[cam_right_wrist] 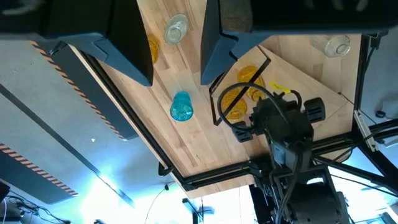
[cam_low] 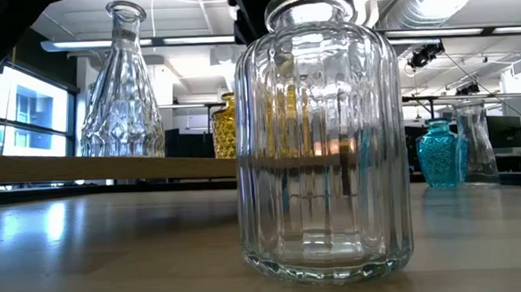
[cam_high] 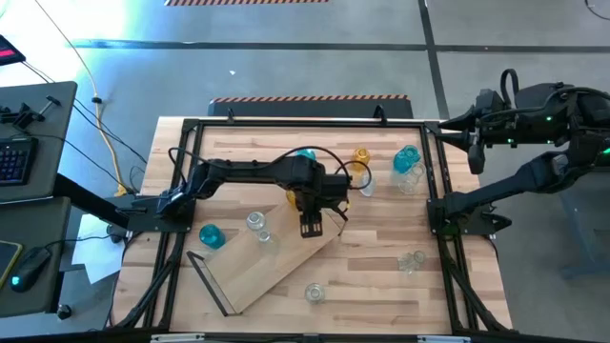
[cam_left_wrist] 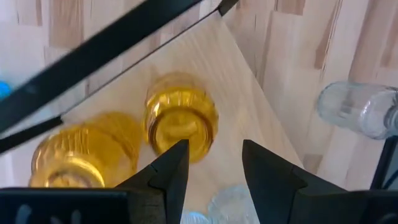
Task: Sort vases onto shelf
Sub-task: Put the blue vase on the shelf
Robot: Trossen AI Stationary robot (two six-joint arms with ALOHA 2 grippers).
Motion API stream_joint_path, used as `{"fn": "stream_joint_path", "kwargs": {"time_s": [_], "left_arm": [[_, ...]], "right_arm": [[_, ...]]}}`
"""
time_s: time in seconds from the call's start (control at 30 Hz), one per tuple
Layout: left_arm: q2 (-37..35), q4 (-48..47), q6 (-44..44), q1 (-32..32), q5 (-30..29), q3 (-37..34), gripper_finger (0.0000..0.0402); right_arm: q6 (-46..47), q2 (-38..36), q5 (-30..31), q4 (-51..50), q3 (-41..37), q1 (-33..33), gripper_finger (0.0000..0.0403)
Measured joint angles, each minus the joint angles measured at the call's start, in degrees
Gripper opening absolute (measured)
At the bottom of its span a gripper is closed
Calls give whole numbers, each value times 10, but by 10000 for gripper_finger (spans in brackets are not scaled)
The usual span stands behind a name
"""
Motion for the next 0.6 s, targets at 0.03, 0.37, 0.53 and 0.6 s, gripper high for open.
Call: {"fn": "stream_joint_path", "kwargs": {"time_s": [0.03,0.37,0.53,0.6], "left_arm": [[-5,-6,-4,0,0,-1,141],[-71,21,-39,-4,-54,0,141],[-126,32,-58,-3,-150,0,141],[-151,32,-64,-3,-191,0,141]], "right_arm": [[0,0,0,0,0,0,117],[-17,0,0,0,0,0,117],[-19,1,0,0,0,0,117],[-19,1,0,0,0,0,117]]}}
